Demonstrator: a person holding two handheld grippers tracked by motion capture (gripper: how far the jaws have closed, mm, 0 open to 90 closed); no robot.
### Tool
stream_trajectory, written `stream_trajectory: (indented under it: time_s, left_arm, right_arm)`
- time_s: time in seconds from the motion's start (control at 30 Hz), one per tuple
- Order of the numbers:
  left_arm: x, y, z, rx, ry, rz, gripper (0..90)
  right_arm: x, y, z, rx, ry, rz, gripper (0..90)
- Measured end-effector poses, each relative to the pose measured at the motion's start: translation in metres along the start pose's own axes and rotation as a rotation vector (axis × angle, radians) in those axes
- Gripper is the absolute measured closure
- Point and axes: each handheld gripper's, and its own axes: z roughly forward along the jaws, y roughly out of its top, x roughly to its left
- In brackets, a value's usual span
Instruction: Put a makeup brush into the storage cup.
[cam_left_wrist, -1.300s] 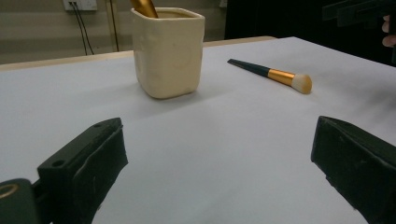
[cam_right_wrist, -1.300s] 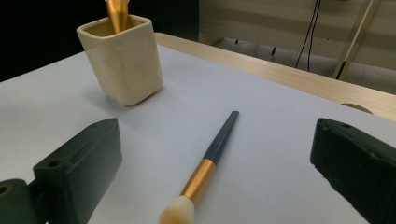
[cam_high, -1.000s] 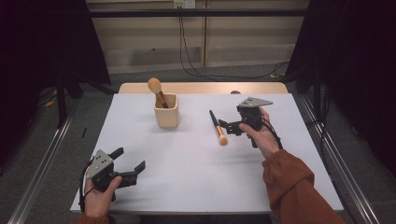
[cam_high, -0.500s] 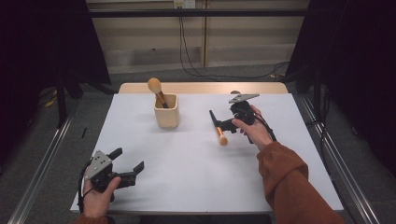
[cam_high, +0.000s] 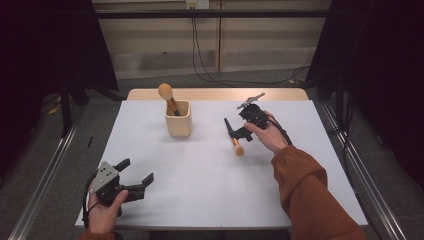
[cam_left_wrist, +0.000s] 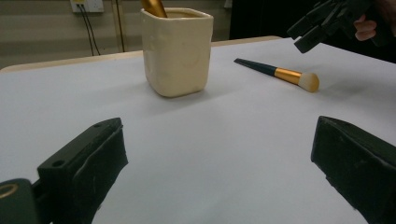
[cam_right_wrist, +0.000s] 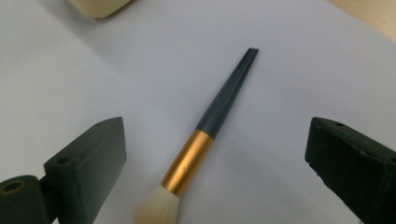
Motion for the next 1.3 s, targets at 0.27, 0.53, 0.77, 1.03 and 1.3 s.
stream_trajectory:
  time_s: [0.27, 0.53, 0.77, 1.03, 1.3]
  left_arm:
    - [0.001, 0.0, 0.001, -0.003, -0.005, 0.002, 3.2]
    - [0.0, 0.0, 0.002, 0.0, -0.008, 0.004, 3.2]
    - [0.001, 0.0, 0.003, 0.001, -0.009, 0.007, 3.2]
    - [0.0, 0.0, 0.003, 0.009, -0.005, 0.02, 3.2]
    - [0.0, 0.0, 0.003, 0.01, -0.007, 0.023, 3.2]
  right_arm:
    - [0.004, 0.008, 0.009, 0.157, 0.031, 0.022, 6.0]
    - [0.006, 0.015, 0.021, 0.304, 0.027, -0.002, 5.0]
    - [0.009, 0.023, 0.033, 0.398, 0.019, 0.0, 10.6]
    - [0.014, 0.023, 0.046, 0.456, 0.026, 0.026, 39.9]
    - [0.017, 0.022, 0.052, 0.486, -0.008, 0.046, 50.3]
